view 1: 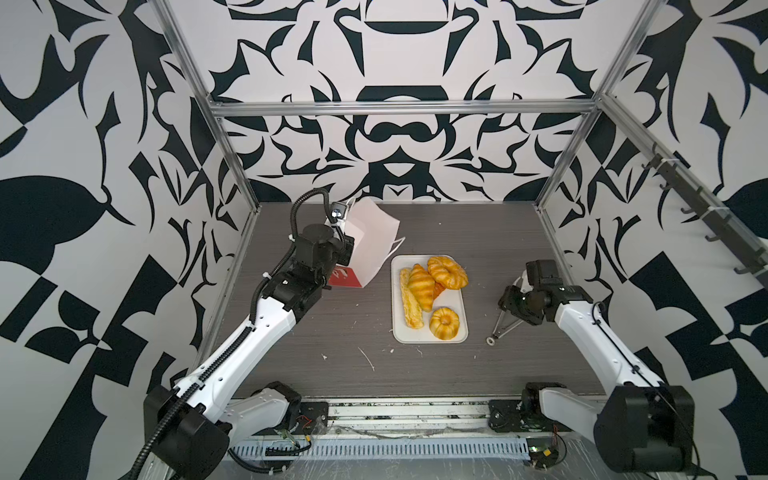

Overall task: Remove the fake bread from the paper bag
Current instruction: 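Stand the paper bag upright beside the tray with the left gripper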

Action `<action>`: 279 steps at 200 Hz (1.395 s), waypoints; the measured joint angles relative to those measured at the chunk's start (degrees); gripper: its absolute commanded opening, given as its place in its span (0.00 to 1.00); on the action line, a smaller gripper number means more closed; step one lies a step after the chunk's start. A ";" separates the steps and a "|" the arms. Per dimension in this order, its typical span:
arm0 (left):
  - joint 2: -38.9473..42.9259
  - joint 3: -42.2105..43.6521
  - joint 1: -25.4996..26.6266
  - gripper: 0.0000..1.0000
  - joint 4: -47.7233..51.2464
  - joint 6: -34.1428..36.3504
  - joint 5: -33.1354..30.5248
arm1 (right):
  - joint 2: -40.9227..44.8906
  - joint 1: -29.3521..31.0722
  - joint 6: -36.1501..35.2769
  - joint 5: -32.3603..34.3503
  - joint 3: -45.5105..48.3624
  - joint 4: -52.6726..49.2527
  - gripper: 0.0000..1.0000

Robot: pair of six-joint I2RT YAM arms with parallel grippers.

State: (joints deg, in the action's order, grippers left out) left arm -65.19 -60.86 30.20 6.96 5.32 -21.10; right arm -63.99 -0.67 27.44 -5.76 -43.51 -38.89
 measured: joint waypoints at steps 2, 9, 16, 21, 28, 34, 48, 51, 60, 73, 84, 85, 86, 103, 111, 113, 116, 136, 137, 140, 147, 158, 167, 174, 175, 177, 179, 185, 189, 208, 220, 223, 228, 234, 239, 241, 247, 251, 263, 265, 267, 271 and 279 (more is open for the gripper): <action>-0.04 -0.37 0.00 0.00 0.11 -0.07 0.07 | 0.09 0.00 0.00 -0.04 0.00 -0.09 0.61; -0.11 -1.33 0.00 0.00 0.26 -0.44 0.33 | 0.24 0.00 0.11 -0.22 0.00 -0.28 0.61; -0.22 -2.34 0.00 0.00 0.66 -0.83 0.66 | 0.31 0.00 0.31 -0.55 0.02 -0.33 0.61; -0.33 -3.06 0.00 0.01 1.01 -1.09 0.94 | 0.31 0.00 0.50 -0.74 0.02 -0.28 0.61; -0.48 -3.93 0.00 0.01 1.16 -1.46 1.31 | 0.28 0.00 0.70 -1.09 0.02 -0.26 0.61; -0.59 -4.59 0.00 0.01 1.40 -1.79 1.64 | 0.28 0.00 0.87 -1.38 0.07 -0.22 0.61; -0.90 -5.86 0.00 0.01 1.92 -2.67 2.29 | 0.26 0.00 1.11 -2.16 0.09 0.00 0.60; -0.90 -6.08 0.00 0.01 2.05 -2.84 2.45 | 0.26 0.00 1.16 -2.32 0.09 0.09 0.60; -1.03 -6.64 0.00 0.01 2.16 -3.58 2.82 | 0.26 0.00 1.31 -2.80 0.11 0.39 0.60; -1.20 -7.17 0.00 0.01 2.27 -4.63 3.10 | 0.17 0.00 1.38 -3.32 0.17 0.94 0.61; -1.44 -7.34 0.00 0.01 2.29 -5.66 3.26 | 0.04 0.00 1.42 -3.69 0.26 1.22 0.60; -1.46 -7.37 0.00 0.01 2.29 -5.75 3.28 | 0.02 0.00 1.44 -3.74 0.28 1.27 0.60; -1.51 -7.37 0.00 0.01 2.32 -5.92 3.30 | 0.02 0.00 1.46 -3.76 0.28 1.29 0.60; -2.25 -7.43 0.00 0.01 2.38 -7.67 3.65 | -0.46 0.00 1.53 -4.55 0.61 1.92 0.60; -2.67 -7.45 0.00 0.01 2.45 -8.70 4.02 | -0.72 0.00 1.55 -4.83 0.83 2.25 0.60; -2.78 -7.48 0.00 0.01 2.49 -9.07 4.13 | -0.81 0.00 1.57 -4.94 0.90 2.34 0.60; -2.89 -7.48 0.00 0.00 2.54 -9.40 4.28 | -0.92 0.00 1.57 -5.07 0.98 2.49 0.60; -3.61 -7.56 0.00 0.00 3.06 -12.04 5.09 | -1.66 0.00 1.95 -6.03 1.49 3.32 0.60; -3.63 -7.58 0.00 0.00 3.10 -12.11 5.11 | -1.70 0.00 1.97 -6.08 1.51 3.39 0.60; -3.74 -7.61 0.00 0.00 3.21 -12.70 5.25 | -1.77 0.00 2.01 -6.19 1.60 3.50 0.60; -3.87 -7.65 0.00 0.00 3.39 -13.64 5.51 | -2.01 0.00 2.14 -6.49 1.68 3.61 0.60; -4.00 -7.67 0.00 0.00 3.74 -15.28 5.73 | -2.25 0.00 2.23 -6.91 1.68 3.89 0.60; -4.04 -7.69 -0.02 0.00 3.93 -16.61 5.84 | -2.45 0.00 2.36 -7.23 1.68 4.26 0.60; -4.09 -7.69 -0.04 0.00 4.07 -17.57 5.90 | -2.56 0.00 2.38 -7.41 1.68 4.46 0.60; -4.11 -7.69 -0.04 0.00 4.09 -17.64 5.90 | -2.58 0.00 2.38 -7.41 1.68 4.48 0.60; -4.11 -7.69 -0.07 0.00 4.11 -17.86 5.92 | -2.60 0.00 2.40 -7.45 1.68 4.50 0.60; -4.15 -7.69 -0.09 0.00 4.17 -18.14 5.92 | -2.62 0.00 2.40 -7.54 1.68 4.57 0.60; -4.24 -7.69 -0.15 0.00 4.31 -18.84 5.92 | -2.73 0.00 2.40 -7.65 1.68 4.66 0.60; -4.33 -7.69 -0.28 0.00 4.50 -19.32 5.92 | -2.86 0.00 2.40 -7.82 1.68 4.81 0.59; -4.81 -7.74 -1.20 0.00 5.49 -21.59 6.10 | -3.63 0.00 2.40 -8.37 1.68 5.25 0.59; -5.18 -7.76 -2.62 0.00 6.14 -23.26 6.73 | -4.26 0.00 2.40 -8.66 1.68 5.49 0.59; -5.25 -7.76 -3.02 0.00 6.27 -23.58 6.97 | -4.39 0.00 2.43 -8.68 1.68 5.49 0.59; -5.40 -7.76 -3.82 0.00 6.51 -24.33 7.28 | -4.63 0.00 2.40 -8.76 1.68 5.57 0.59; -5.53 -7.76 -4.76 0.00 6.73 -25.11 7.63 | -4.83 0.00 2.43 -8.87 1.68 5.70 0.59; -5.64 -7.76 -5.57 0.00 6.97 -25.70 8.13 | -4.98 0.00 2.43 -8.94 1.68 5.77 0.59; -5.66 -7.76 -5.97 0.00 7.04 -26.03 8.35 | -5.01 0.00 2.43 -9.01 1.68 5.79 0.59; -5.73 -7.74 -6.88 0.00 7.15 -26.77 8.87 | -5.11 0.00 2.43 -9.07 1.68 5.90 0.59; -5.73 -7.67 -7.48 0.00 7.15 -27.17 9.25 | -5.18 0.00 2.43 -9.09 1.68 5.95 0.59; -5.73 -7.10 -9.25 0.00 6.97 -28.50 10.47 | -5.22 0.00 2.51 -9.29 1.68 6.12 0.59; -5.73 -7.04 -9.44 0.00 6.97 -28.61 10.58 | -5.22 0.00 2.54 -9.31 1.68 6.16 0.59; -5.73 -6.93 -9.75 0.00 6.99 -28.87 10.80 | -5.22 0.00 2.58 -9.33 1.68 6.19 0.59; -5.73 -6.73 -10.25 0.00 7.02 -29.20 11.13 | -5.22 0.00 2.58 -9.42 1.68 6.23 0.59; -5.84 -6.27 -11.19 0.00 7.02 -29.75 11.63 | -5.29 0.00 2.62 -9.55 1.68 6.34 0.59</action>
State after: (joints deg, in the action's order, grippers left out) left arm -71.02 -67.13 19.00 13.98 -24.43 -9.47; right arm -69.28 -0.67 30.06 -15.31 -41.82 -32.56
